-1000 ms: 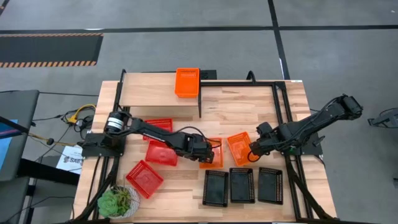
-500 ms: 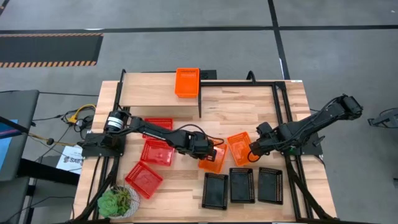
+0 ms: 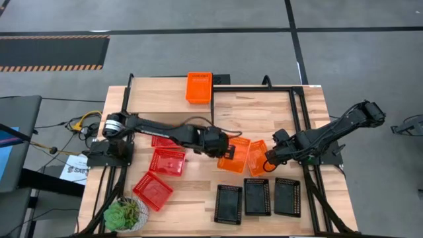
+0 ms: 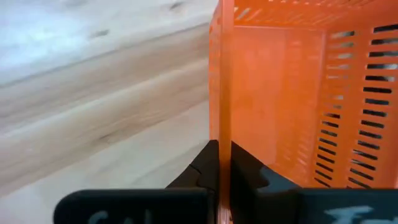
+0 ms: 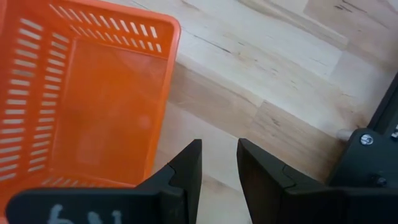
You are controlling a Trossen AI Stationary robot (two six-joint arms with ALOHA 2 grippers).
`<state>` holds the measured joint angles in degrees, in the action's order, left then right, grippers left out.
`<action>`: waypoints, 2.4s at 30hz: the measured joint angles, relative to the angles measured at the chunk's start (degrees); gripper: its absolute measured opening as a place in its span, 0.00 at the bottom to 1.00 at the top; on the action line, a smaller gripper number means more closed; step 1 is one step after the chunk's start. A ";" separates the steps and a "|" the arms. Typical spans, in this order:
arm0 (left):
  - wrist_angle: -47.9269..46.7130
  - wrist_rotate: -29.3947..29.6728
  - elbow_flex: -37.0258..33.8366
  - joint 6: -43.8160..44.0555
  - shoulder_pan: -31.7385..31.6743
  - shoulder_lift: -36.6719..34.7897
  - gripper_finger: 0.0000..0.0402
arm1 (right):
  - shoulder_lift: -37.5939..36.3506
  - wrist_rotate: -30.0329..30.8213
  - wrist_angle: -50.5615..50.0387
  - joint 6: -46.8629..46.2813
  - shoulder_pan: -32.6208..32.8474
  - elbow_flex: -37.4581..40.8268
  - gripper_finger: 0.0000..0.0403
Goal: Stack baskets on shelf by color
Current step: Stack the left orange bin on top of the other orange bin on the shelf
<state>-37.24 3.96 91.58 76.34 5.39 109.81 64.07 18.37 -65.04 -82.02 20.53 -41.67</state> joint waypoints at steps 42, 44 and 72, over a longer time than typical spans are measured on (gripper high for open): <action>-34.08 6.76 23.95 -34.30 -39.41 -6.24 0.00 | -0.01 1.19 -0.52 -1.14 -3.95 -0.02 0.31; -33.85 6.07 23.97 -34.23 -39.38 -5.70 0.00 | -0.01 1.16 -0.53 -0.12 -4.38 -0.02 0.31; -37.25 0.87 23.62 -28.50 -39.39 -3.70 0.00 | -0.01 1.16 -0.70 2.11 -4.63 -0.02 0.31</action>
<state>-74.49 4.83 115.19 47.84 -34.00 106.12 64.07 19.53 -65.73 -79.91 15.90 -41.69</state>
